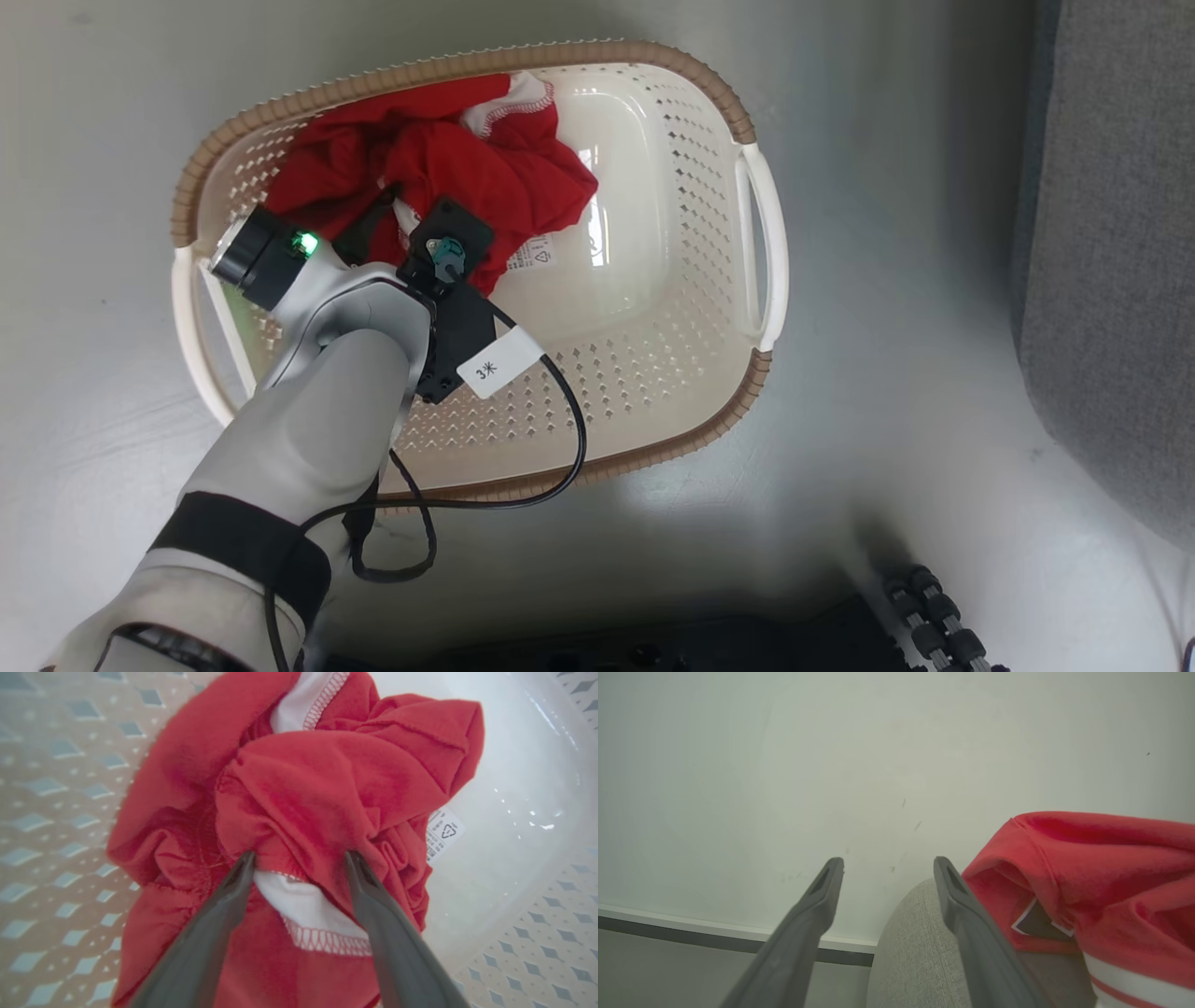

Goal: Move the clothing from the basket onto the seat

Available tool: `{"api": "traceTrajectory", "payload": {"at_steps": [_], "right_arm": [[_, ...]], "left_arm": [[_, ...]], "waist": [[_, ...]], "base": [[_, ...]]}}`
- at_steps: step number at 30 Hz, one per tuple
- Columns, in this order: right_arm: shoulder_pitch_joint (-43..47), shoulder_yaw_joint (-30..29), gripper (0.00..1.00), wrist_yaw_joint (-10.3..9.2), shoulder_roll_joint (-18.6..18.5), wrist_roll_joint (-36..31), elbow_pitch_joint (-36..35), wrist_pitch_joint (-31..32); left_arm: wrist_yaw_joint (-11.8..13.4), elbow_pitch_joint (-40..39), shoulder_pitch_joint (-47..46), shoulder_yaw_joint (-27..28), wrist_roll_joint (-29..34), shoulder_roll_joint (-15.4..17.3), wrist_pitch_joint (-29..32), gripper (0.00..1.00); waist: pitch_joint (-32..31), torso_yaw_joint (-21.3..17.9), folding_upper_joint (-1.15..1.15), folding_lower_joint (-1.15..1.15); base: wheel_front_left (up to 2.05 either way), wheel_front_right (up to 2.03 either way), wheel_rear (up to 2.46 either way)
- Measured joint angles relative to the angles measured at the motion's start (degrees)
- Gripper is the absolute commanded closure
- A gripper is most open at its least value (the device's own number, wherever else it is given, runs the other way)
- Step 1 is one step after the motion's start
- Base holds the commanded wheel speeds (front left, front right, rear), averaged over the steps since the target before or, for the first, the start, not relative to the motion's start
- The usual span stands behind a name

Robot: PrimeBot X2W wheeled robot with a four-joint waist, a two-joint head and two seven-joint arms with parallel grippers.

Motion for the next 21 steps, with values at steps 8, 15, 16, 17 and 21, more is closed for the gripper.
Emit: {"api": "traceTrajectory", "payload": {"at_steps": [8,15,16,17,21], "right_arm": [[-0.15,-0.02,0.00,0.00,0.07,0.00,0.82,-0.55],[-0.15,0.14,0.00,0.00,0.75,0.02,3.18,-1.60],[-0.15,0.34,0.00,0.00,0.94,0.03,3.60,-1.69],[-0.15,0.53,0.00,0.01,1.12,0.03,3.99,-1.82],[-0.17,1.25,0.00,0.03,1.62,0.14,6.00,-2.33]], "left_arm": [[0.04,1.30,-0.67,-0.82,0.13,-0.12,0.30,1.00],[-0.08,1.47,-0.65,-0.91,-0.53,-0.19,-0.90,1.00],[-0.49,1.45,-0.63,-0.65,-0.74,-0.19,-1.41,1.00],[-0.59,1.29,-0.58,-0.48,-1.08,-0.19,-1.92,1.00],[-1.57,-1.37,-0.25,-1.20,-2.69,-0.20,-3.91,1.00]], "waist": [[0.38,-0.74,0.00,0.00],[-0.64,-0.68,0.00,0.00],[-0.90,-0.66,0.00,0.00],[-1.17,-0.63,0.00,0.00],[-2.46,-0.56,0.00,0.00]], "base": [[0.00,0.00,0.00],[0.00,0.00,0.00],[0.00,0.00,0.00],[0.00,0.00,0.00],[0.00,0.00,0.00]]}}
